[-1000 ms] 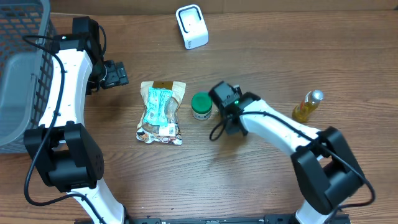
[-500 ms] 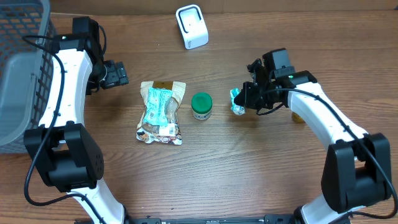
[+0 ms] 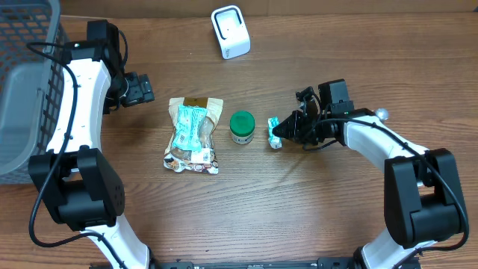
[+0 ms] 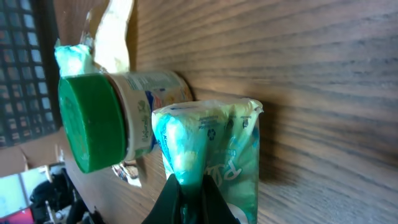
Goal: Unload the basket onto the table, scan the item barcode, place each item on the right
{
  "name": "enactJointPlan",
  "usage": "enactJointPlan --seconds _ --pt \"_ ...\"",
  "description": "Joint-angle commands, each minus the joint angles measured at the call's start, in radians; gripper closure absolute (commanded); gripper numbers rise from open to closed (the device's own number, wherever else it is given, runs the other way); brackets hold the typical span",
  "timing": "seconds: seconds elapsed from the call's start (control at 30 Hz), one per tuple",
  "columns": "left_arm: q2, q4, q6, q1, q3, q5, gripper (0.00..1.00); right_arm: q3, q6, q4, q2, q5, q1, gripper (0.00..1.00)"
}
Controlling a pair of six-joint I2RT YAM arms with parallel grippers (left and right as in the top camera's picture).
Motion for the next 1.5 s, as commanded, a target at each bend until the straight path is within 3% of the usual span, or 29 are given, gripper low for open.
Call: enactJointPlan --seconds 0.0,0.7,0.97,1.47 --pt "-0.01 0.001 0.012 -0.005 0.015 -0.006 0.0 -0.036 0.065 0.048 0.002 -0.018 -0.006 0.96" --pt "-0.01 0.002 0.012 -0.005 0.015 -0.006 0.0 -0.049 0.065 0.026 0.002 0.167 -0.006 0.94" --pt "-0.01 0.002 0.012 -0.005 0.015 -0.006 0.0 -0.039 0.065 0.02 0.001 0.167 -0.006 0.63" --pt "-0.01 0.002 0.012 -0.005 0.015 -0.006 0.0 0.128 0.031 -0.164 -0.041 0.307 -0.006 0.54"
